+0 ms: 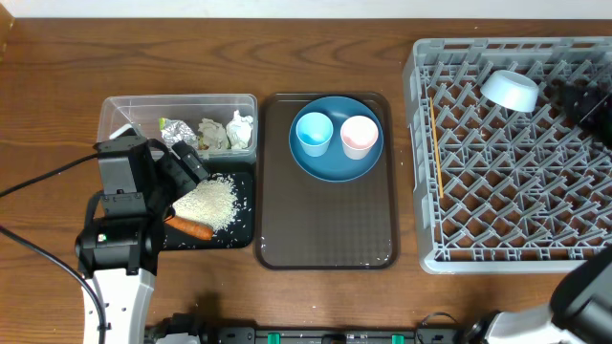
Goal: Sort waste into correct bins and load items into the dishwasher rack
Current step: 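Lower the white bowl into the dish rack and release it, then raise right gripper away from the bowl in the rack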
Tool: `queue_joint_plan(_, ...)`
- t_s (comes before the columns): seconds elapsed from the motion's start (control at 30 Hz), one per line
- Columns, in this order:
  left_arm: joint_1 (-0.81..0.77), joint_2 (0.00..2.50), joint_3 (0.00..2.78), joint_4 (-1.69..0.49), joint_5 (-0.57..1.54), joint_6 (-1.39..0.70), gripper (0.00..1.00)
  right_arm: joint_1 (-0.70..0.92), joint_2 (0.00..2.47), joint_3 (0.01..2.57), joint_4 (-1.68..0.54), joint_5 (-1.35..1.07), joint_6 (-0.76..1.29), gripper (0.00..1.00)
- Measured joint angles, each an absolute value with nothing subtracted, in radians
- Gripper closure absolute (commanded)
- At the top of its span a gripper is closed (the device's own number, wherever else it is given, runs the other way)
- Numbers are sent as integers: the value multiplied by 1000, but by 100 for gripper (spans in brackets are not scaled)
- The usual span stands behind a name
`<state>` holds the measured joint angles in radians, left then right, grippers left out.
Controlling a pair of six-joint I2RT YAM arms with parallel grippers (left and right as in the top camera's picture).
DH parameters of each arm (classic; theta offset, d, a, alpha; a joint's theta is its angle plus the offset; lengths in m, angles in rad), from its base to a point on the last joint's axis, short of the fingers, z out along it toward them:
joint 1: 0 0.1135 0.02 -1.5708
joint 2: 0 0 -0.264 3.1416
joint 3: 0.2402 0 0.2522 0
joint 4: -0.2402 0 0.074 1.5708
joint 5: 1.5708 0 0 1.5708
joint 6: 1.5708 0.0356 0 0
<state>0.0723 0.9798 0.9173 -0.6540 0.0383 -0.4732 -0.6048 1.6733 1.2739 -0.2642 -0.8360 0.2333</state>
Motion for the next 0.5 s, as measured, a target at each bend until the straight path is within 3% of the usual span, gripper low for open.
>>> queue_joint_plan(0.23, 72, 980, 917, -654, 38, -474, 5, -437, 1607, 1279, -259, -542, 128, 85)
queue_joint_plan(0.3, 72, 980, 917, -654, 38, -473, 5, -393, 1630, 1279, -237, -452, 107, 69)
queue_joint_plan(0.5, 72, 980, 917, -654, 38, -473, 5, -335, 1735, 1279, -129, -270, 63, 64)
